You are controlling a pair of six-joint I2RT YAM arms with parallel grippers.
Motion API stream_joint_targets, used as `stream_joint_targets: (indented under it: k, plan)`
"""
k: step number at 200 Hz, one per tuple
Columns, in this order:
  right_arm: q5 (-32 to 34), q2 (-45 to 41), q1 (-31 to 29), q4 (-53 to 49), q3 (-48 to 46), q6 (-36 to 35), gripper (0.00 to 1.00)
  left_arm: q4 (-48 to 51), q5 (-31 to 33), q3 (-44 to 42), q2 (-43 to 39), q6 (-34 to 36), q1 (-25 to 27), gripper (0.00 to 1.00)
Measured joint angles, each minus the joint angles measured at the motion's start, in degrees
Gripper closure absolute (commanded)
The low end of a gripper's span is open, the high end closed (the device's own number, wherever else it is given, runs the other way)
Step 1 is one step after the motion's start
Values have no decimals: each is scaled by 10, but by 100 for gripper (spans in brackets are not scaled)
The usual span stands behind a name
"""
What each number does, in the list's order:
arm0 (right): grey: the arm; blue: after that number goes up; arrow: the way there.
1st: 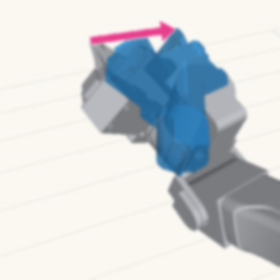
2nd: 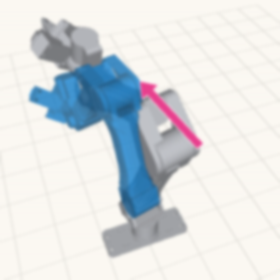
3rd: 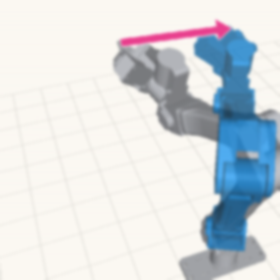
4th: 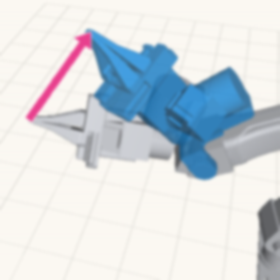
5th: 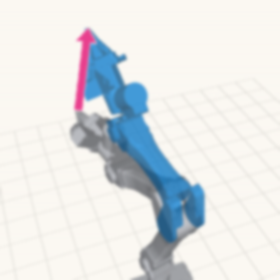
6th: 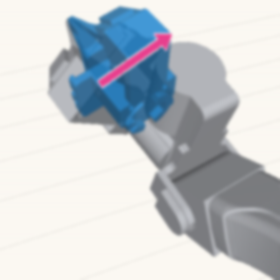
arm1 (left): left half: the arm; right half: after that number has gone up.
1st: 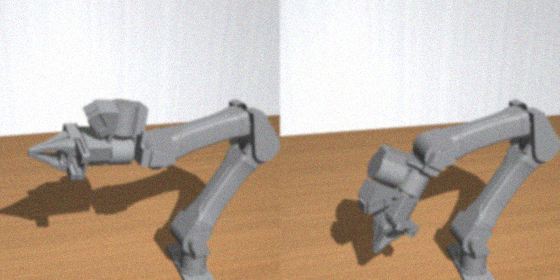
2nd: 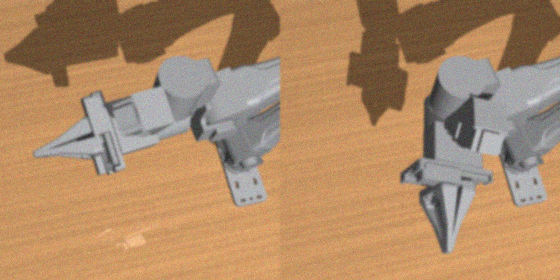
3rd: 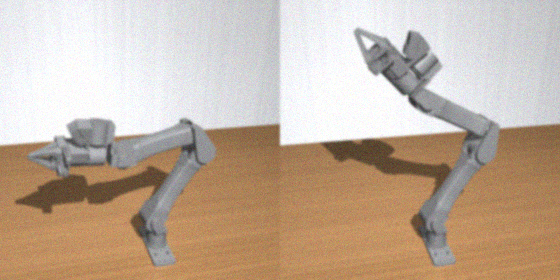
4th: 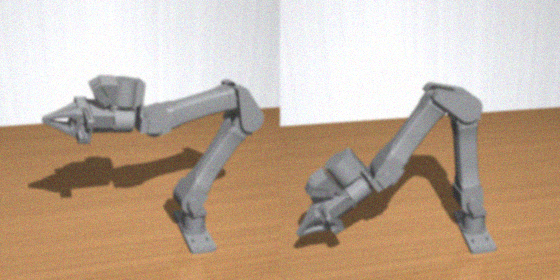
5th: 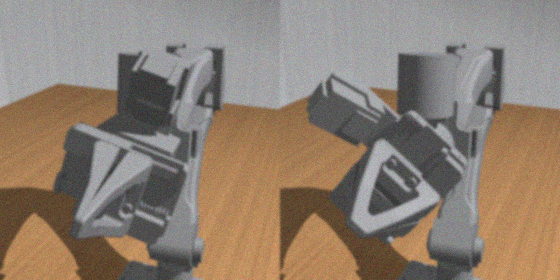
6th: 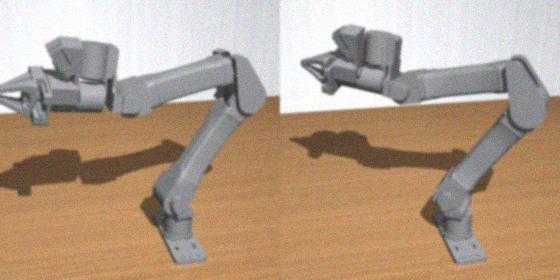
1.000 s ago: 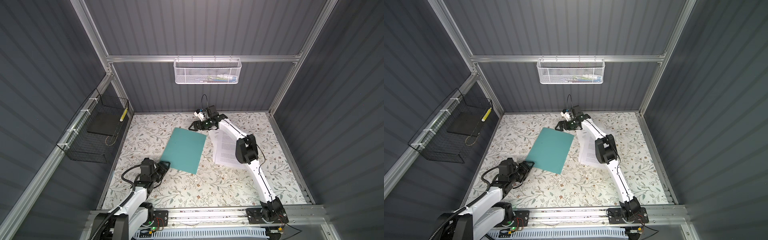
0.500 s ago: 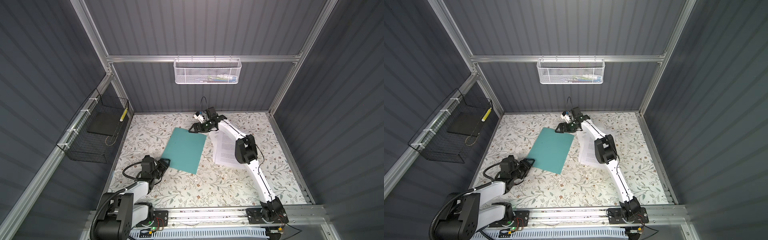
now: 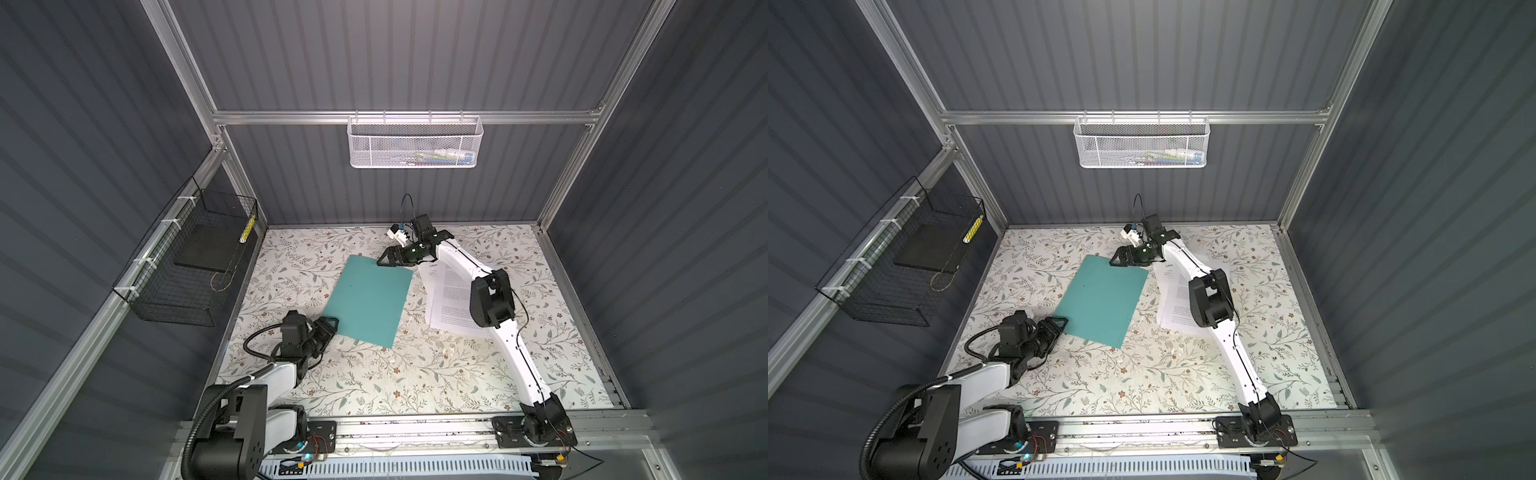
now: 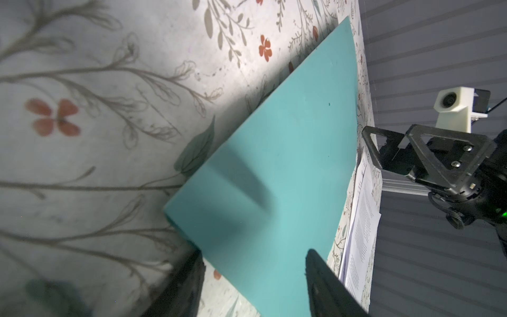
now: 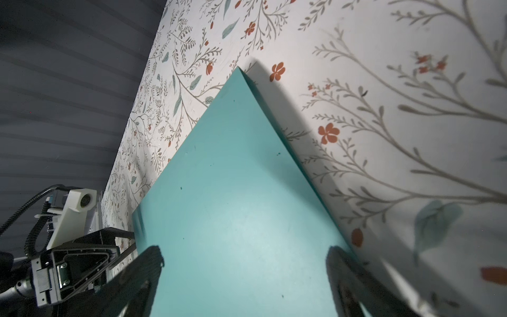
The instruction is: Put the files into the folder
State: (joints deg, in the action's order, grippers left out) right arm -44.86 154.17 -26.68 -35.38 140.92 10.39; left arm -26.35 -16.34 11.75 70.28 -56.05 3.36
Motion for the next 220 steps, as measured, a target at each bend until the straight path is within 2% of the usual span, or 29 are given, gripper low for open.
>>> stream_joint_targets:
  k: [41, 107, 167, 200, 220]
  plan:
    - [-15, 1, -5, -7, 0, -5, 6, -49, -1, -2, 14, -7, -1, 43]
    - [-36, 1, -14, -22, 0, -16, 7, -53, -2, -2, -8, -7, -1, 47]
    - [-93, 1, -16, -21, -1, -17, 9, -113, -26, -1, 60, -11, -1, 52]
    - [-103, 1, -19, -22, -6, -20, 9, -118, -33, 4, 60, -10, -1, 48]
    - [-95, 1, -21, -23, -13, -24, 8, -85, -30, 4, 20, 0, -1, 43]
